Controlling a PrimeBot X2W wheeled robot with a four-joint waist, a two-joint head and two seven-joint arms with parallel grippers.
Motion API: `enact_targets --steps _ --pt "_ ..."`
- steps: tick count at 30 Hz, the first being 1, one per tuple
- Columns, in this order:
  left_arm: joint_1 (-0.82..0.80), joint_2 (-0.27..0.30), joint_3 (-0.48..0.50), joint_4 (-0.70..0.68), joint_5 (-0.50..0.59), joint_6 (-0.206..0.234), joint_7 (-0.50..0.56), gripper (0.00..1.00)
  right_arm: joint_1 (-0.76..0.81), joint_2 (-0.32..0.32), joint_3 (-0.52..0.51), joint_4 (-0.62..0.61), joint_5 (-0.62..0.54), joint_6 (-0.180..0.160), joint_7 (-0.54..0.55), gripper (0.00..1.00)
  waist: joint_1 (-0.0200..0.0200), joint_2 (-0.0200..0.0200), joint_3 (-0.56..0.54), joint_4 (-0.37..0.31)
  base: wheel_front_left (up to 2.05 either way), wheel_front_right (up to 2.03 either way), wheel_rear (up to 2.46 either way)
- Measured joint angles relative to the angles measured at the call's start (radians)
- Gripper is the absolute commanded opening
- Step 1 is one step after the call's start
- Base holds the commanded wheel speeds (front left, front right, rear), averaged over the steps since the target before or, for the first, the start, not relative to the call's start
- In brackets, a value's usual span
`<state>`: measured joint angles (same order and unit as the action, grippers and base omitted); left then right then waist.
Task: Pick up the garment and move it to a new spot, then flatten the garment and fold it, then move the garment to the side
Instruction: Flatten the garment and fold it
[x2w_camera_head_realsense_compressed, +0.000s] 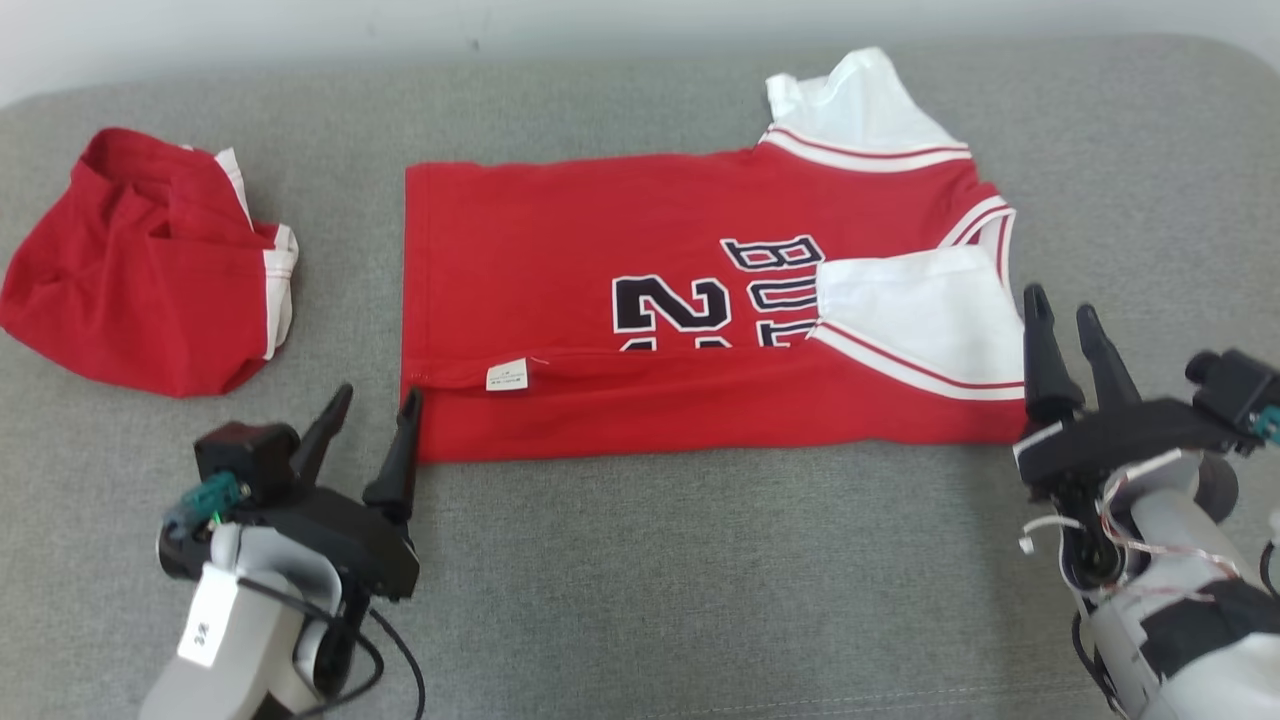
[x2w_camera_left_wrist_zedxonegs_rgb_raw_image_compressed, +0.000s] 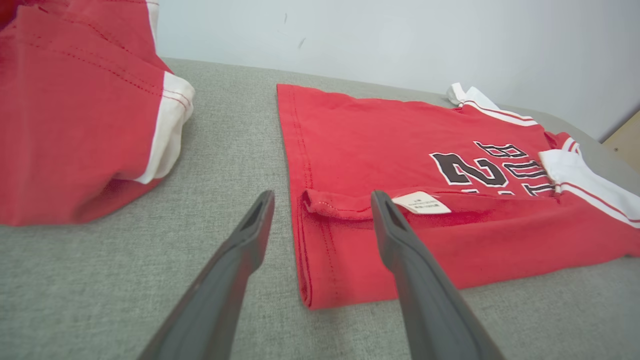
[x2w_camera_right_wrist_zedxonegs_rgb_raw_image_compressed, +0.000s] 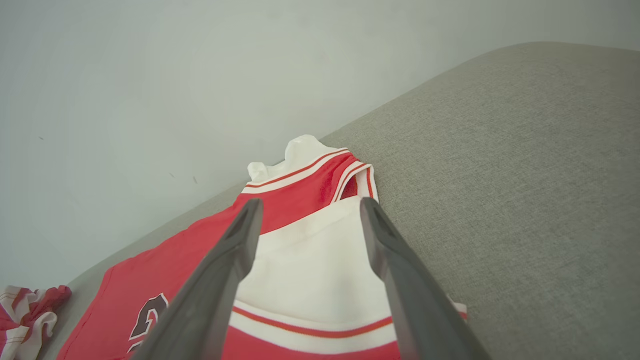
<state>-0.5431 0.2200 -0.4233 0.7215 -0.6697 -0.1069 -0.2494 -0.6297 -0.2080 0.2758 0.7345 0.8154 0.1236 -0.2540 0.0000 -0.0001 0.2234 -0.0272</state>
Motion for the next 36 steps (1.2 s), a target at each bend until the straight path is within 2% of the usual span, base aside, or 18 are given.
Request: enact_targets --steps 4,14,18,23,36 --pt "0.057 0.0 0.007 -0.049 0.004 0.006 0.0 1.0 0.075 -0.015 0.003 -0.06 -0.014 0.0 0.0 1.0 -0.0001 0.0 -0.029 -0.007 0.0 0.0 0.0" --pt "0.177 -0.002 0.088 -0.176 0.015 0.076 0.0 1.0 0.218 -0.04 0.011 -0.182 -0.143 0.0 0.0 1.0 -0.0001 0.0 -0.061 -0.018 0.0 0.0 0.0" --pt "0.224 -0.015 0.105 -0.209 0.014 0.09 0.0 1.0 0.263 -0.041 0.003 -0.212 -0.173 -0.011 0.0 1.0 -0.0001 0.0 -0.066 -0.021 0.0 0.0 0.0" --pt "0.244 -0.024 0.107 -0.243 0.018 0.09 0.0 1.0 0.289 -0.042 -0.019 -0.216 -0.174 -0.028 0.0 1.0 -0.0001 0.0001 -0.062 -0.023 0.0 0.0 0.0" --pt "0.201 -0.026 0.089 -0.269 0.048 0.072 0.0 1.0 0.219 -0.041 -0.061 -0.132 -0.171 -0.028 0.0 1.0 0.0001 0.0002 0.002 -0.022 0.0 0.0 0.0"
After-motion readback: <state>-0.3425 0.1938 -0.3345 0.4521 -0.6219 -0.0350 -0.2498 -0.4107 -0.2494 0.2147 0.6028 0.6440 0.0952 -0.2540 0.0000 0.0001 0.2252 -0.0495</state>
